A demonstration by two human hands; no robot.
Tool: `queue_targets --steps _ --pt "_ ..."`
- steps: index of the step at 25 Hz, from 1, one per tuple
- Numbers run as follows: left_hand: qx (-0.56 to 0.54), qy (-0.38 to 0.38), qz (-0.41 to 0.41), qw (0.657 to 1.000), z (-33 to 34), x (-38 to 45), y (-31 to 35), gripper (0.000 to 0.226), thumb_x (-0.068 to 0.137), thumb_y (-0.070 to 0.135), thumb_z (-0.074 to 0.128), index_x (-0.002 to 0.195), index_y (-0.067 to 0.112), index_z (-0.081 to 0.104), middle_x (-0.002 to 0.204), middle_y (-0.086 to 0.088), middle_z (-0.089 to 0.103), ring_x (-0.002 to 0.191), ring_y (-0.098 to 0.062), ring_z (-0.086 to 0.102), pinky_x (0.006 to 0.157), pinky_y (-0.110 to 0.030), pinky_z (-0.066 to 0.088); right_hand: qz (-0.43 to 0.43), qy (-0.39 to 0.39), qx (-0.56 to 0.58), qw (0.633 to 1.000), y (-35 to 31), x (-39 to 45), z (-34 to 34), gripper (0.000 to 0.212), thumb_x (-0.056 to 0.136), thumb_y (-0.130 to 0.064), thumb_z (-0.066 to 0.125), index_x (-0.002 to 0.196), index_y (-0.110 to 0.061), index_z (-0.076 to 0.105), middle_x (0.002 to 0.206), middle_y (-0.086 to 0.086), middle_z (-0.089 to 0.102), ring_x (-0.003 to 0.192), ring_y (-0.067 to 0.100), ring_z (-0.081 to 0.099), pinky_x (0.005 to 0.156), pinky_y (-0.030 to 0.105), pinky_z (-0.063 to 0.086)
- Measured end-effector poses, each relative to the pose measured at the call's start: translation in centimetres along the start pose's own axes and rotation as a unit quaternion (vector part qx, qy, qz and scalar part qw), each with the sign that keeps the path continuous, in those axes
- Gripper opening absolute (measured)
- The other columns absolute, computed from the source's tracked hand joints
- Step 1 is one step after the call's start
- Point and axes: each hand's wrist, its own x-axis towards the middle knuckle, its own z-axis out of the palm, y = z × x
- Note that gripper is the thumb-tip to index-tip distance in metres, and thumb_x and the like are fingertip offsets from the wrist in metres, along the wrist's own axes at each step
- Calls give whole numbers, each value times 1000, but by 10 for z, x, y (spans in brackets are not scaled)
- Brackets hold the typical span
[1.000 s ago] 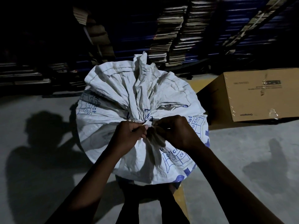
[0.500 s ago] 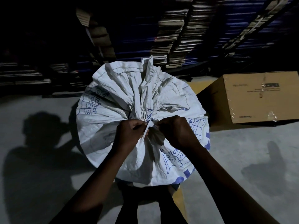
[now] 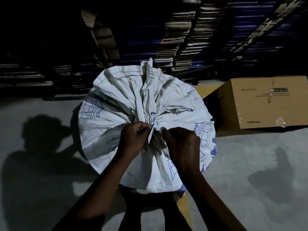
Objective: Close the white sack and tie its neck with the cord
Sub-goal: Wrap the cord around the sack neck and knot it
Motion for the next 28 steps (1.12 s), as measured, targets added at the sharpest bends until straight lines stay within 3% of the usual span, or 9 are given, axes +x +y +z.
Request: queue_targets --steps 2,5,8,12,16,19,21,25,28 --pt "1 -22 15 1000 -2 -2 0 13 89 20 73 79 12 76 60 -4 69 52 -5 58 58 -25 47 156 -60 160 973 -14 -2 6 64 80 -58 74 60 2 69 50 11 66 53 22 68 60 32 53" --pt "33 -49 49 997 -5 -2 -4 26 81 36 65 82 12 74 69 -9 73 64 -11 62 63 -41 56 304 -152 303 890 -20 11 23 42 82 -43 81 65 -6 71 52 2 71 58 14 75 56 26 61" --pt "39 -45 39 997 -9 0 -5 14 79 30 65 82 23 76 81 -4 78 76 -15 72 77 -43 60 273 -183 273 904 -19 20 31 23 90 -32 75 76 -15 68 59 -4 70 65 16 68 62 27 60" --pt "53 -40 63 996 -13 -2 -9 15 85 19 69 94 16 80 91 -3 80 87 -17 76 84 -40 62 74 -163 17 984 -21 21 24 53 94 -39 65 48 -14 57 53 8 63 51 15 62 58 34 51" --pt "56 22 91 994 -13 -4 -13 8 90 11 75 93 14 81 88 1 80 85 -12 76 81 -33 61 -117 -158 -228 954 -20 29 21 47 101 -46 45 77 -9 59 71 8 51 82 39 67 61 35 37" --pt "46 52 94 993 -13 -4 -15 7 89 11 76 91 15 81 85 4 79 83 -11 75 80 -31 61 -190 -138 -196 952 -19 24 14 40 89 -36 38 80 -6 63 76 19 63 82 46 65 64 39 42" --pt "31 64 90 993 -12 -5 -19 6 88 13 76 90 14 81 86 2 80 84 -13 76 80 -32 61 -232 -103 -175 951 -15 19 14 53 84 -39 28 82 -5 68 82 23 69 78 47 64 63 39 43" --pt "45 37 65 996 -12 -3 -25 9 87 20 77 89 13 83 81 3 80 79 -12 77 77 -40 63 -168 -86 -184 965 -10 20 24 50 80 -56 23 67 -19 54 70 13 66 73 40 67 60 29 30" --pt "60 41 50 996 -21 5 -15 9 85 21 77 85 14 83 72 3 79 71 -12 76 72 -43 63 -71 -51 -115 990 -8 27 20 54 83 -61 64 60 -14 48 55 4 53 61 32 63 54 30 29"
